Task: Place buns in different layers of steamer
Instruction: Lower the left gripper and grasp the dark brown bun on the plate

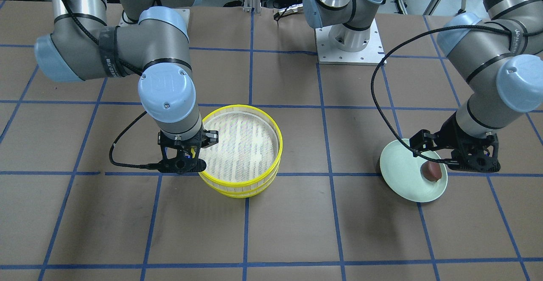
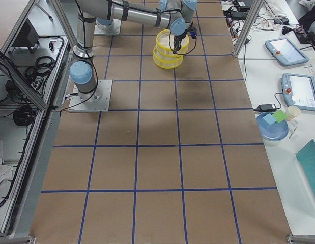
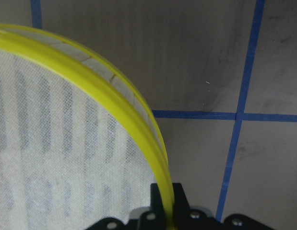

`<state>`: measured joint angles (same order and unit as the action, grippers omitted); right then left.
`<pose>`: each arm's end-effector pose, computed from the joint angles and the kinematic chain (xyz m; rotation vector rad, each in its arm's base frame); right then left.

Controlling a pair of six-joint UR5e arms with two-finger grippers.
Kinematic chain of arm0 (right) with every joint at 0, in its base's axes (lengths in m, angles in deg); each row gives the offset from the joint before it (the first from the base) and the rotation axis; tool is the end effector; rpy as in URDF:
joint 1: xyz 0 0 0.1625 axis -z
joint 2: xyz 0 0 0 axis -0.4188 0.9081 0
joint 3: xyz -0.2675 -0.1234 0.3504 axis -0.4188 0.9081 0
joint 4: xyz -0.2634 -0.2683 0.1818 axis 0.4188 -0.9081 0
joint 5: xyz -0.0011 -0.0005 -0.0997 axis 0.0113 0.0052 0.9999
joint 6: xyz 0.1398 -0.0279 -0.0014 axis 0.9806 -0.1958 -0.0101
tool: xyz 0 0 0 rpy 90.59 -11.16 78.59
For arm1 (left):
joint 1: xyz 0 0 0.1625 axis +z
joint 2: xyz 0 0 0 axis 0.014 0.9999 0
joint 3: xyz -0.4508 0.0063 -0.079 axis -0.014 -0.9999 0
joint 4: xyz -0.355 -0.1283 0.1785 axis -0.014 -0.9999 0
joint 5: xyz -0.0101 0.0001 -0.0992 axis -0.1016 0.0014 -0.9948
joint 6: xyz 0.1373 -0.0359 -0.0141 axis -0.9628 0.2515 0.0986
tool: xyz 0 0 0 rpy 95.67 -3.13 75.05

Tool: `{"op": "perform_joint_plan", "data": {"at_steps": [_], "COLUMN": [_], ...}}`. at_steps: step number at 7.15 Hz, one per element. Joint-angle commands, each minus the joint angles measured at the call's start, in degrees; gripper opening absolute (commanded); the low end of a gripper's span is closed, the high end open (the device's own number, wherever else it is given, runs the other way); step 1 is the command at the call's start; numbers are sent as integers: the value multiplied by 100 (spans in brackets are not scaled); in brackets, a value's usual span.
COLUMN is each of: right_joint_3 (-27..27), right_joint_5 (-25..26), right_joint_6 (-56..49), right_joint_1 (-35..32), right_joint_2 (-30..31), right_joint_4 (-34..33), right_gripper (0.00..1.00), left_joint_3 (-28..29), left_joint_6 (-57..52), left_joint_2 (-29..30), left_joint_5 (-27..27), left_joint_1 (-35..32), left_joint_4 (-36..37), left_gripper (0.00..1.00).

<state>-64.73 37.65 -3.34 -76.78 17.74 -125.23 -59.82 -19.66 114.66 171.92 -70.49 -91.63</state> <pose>0.2502 -0.5787 0.2939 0.0924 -3.0666 -0.2849 0.0731 -0.5875 0.3163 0.1492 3.0562 0.1039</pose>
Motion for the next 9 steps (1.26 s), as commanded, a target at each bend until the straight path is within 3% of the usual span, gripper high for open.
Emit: {"op": "perform_joint_plan", "data": {"at_steps": [1, 7, 9], "right_joint_3": [-161, -179, -179], "right_joint_5": [-2, -2, -11], "right_joint_6": [2, 55, 19], "right_joint_1": [-15, -76, -76], "right_joint_2": [-106, -97, -97], "right_joint_4": [-27, -27, -27], "right_gripper": [0, 0, 0], "left_joint_3": [-54, -124, -160], "left_joint_6": [-6, -305, -305], "left_joint_2": [319, 1287, 1314], "left_joint_5": [3, 82, 91], "left_joint_1": [202, 607, 607], "left_joint_4": [51, 543, 517], "left_gripper": [100, 100, 93]}}
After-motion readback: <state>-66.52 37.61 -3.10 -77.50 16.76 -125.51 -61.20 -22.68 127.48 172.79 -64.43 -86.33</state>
